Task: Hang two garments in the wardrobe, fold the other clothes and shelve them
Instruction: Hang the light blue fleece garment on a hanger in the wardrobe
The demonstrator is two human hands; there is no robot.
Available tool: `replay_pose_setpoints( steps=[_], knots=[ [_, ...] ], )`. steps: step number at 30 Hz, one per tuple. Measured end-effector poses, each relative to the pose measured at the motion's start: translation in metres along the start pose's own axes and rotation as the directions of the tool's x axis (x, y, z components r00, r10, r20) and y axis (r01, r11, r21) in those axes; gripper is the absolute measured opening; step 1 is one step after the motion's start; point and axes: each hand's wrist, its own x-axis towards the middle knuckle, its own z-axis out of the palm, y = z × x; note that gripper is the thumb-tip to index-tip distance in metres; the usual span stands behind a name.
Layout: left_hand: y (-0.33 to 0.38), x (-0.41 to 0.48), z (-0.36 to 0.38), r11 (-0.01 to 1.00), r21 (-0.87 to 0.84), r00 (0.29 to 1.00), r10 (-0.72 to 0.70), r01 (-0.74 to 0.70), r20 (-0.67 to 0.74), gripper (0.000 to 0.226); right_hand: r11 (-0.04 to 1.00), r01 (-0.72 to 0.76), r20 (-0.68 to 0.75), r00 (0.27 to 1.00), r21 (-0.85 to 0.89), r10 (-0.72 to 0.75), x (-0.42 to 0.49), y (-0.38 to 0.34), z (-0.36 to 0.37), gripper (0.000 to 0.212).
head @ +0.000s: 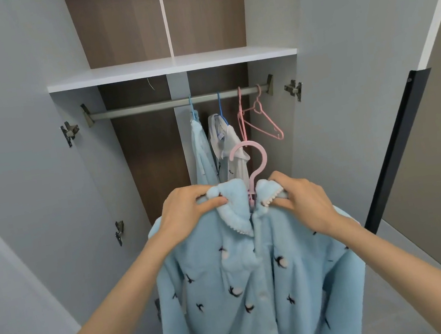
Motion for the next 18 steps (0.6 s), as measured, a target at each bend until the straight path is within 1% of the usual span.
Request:
replay_pose_setpoints(
  steps=[1, 2, 3, 4, 5, 6, 9, 13, 14, 16, 18],
  knots=[
    [-0.002, 0.0, -0.002, 0.999, -0.042, 1.0, 0.011, -0.011, -0.003, 0.01, 1.0, -0.006, 0.003, 1.0, 0.013, 0.006, 0.0, 0.0, -0.001, 0.022],
    [-0.004, -0.002, -0.004, 0.994, -0.107, 0.999, 0.015, -0.019, -0.036, 0.017, 1.0, -0.014, 0.004, 1.0, 0.016, 0.014, 0.0, 0.0, -0.002, 0.02],
    [-0.006, -0.002, -0.008, 0.986, -0.166, 0.995, 0.007, -0.024, -0.103, 0.03, 1.0, -0.024, 0.0, 1.0, 0.013, 0.024, -0.001, 0.001, -0.004, 0.019],
    [-0.01, -0.003, -0.013, 0.979, -0.2, 0.986, -0.005, -0.029, -0.168, 0.04, 0.999, -0.037, -0.012, 0.999, 0.011, 0.037, -0.002, 0.002, -0.006, 0.017],
    [-0.015, -0.003, -0.018, 0.977, -0.212, 0.98, -0.003, -0.039, -0.198, 0.044, 0.999, -0.047, -0.025, 0.999, 0.013, 0.047, -0.003, 0.004, -0.009, 0.016],
    [-0.017, -0.005, -0.023, 0.978, -0.202, 0.982, 0.014, -0.052, -0.188, 0.04, 0.999, -0.05, -0.037, 0.998, 0.015, 0.05, -0.004, 0.005, -0.012, 0.015],
    [-0.018, -0.005, -0.031, 0.989, -0.131, 0.995, 0.062, -0.072, -0.081, 0.027, 0.998, -0.055, -0.05, 0.997, 0.004, 0.056, -0.002, 0.003, -0.018, 0.015],
    [-0.023, -0.009, -0.023, 0.991, -0.085, 0.994, 0.099, -0.102, -0.039, 0.016, 0.991, -0.131, -0.092, 0.987, 0.005, 0.131, -0.001, 0.004, -0.024, 0.015],
    [-0.026, -0.012, -0.02, 0.991, -0.084, 0.993, 0.099, -0.103, -0.06, 0.016, 0.988, -0.152, -0.103, 0.983, 0.018, 0.153, -0.001, 0.005, -0.026, 0.014],
    [-0.029, -0.016, -0.014, 0.988, -0.11, 0.985, 0.089, -0.106, -0.151, 0.023, 0.982, -0.184, -0.116, 0.975, 0.043, 0.188, -0.002, 0.006, -0.029, 0.014],
    [-0.026, -0.017, -0.011, 0.982, -0.123, 0.972, 0.113, -0.14, -0.206, 0.029, 0.977, -0.202, -0.112, 0.972, 0.06, 0.208, -0.003, 0.007, -0.033, 0.013]
  ],
)
